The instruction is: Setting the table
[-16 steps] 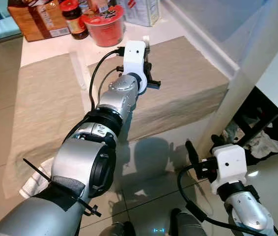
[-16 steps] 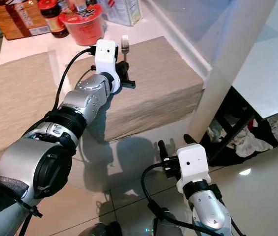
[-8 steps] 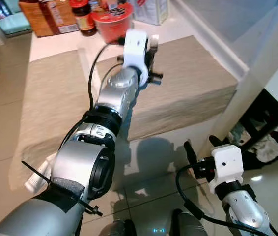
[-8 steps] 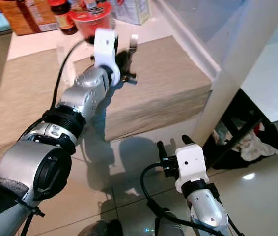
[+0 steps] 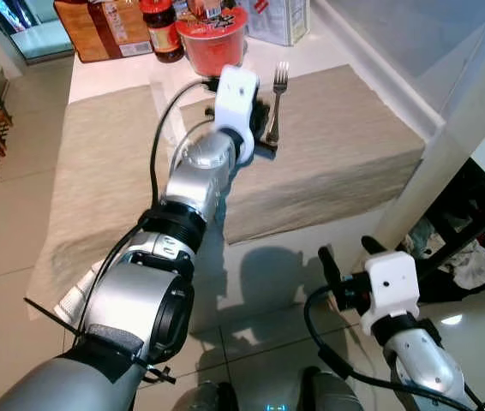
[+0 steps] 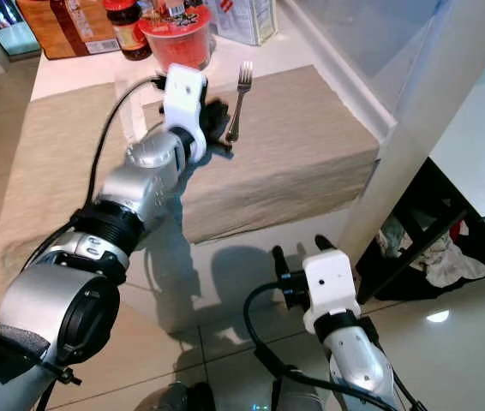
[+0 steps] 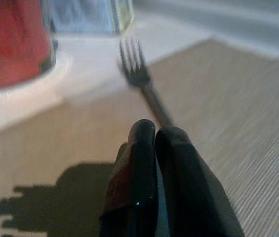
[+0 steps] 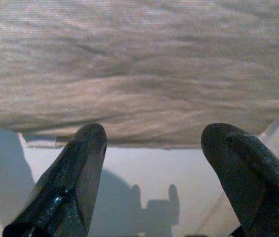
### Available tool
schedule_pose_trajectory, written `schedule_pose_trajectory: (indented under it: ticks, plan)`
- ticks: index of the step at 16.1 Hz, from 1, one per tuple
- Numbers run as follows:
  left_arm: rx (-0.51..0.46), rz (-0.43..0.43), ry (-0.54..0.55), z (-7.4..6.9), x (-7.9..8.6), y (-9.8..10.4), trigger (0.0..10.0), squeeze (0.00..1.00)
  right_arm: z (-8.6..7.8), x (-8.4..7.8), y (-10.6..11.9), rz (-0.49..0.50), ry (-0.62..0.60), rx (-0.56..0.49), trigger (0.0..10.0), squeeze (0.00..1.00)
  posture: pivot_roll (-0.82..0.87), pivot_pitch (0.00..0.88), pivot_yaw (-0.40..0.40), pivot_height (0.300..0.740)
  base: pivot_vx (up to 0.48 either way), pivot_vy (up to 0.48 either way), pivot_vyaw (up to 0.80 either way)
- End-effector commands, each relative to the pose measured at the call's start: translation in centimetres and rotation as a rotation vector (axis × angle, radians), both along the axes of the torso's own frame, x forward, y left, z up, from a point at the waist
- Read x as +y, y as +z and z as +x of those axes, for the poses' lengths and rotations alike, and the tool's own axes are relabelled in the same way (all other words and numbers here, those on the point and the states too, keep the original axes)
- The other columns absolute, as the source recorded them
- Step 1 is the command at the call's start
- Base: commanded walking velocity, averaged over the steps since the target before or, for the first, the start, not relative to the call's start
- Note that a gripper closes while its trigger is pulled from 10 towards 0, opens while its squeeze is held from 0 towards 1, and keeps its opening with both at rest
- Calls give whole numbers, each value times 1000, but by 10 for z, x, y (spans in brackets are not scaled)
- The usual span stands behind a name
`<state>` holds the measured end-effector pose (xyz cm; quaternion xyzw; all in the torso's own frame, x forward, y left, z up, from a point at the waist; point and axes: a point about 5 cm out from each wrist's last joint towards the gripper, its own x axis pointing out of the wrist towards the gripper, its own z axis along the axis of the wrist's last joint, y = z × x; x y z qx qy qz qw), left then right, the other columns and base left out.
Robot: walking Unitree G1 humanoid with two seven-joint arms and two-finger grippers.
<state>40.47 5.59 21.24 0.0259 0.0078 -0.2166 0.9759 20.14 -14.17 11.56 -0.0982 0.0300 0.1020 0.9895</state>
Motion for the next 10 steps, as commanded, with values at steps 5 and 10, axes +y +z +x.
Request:
schedule_pose_trajectory:
  ticks: [5, 10]
  plan:
    - [66, 63, 10, 1, -7, -8, 10000, 0, -9, 2, 0, 14, -1, -4, 10000, 0, -198, 138, 121, 740, 0, 0, 0]
    - [70, 41, -23, -3, -12, -11, 10000, 0, -8, 3, 0, 17, 3, -3, 10000, 0, -180, 142, 116, 740, 0, 0, 0]
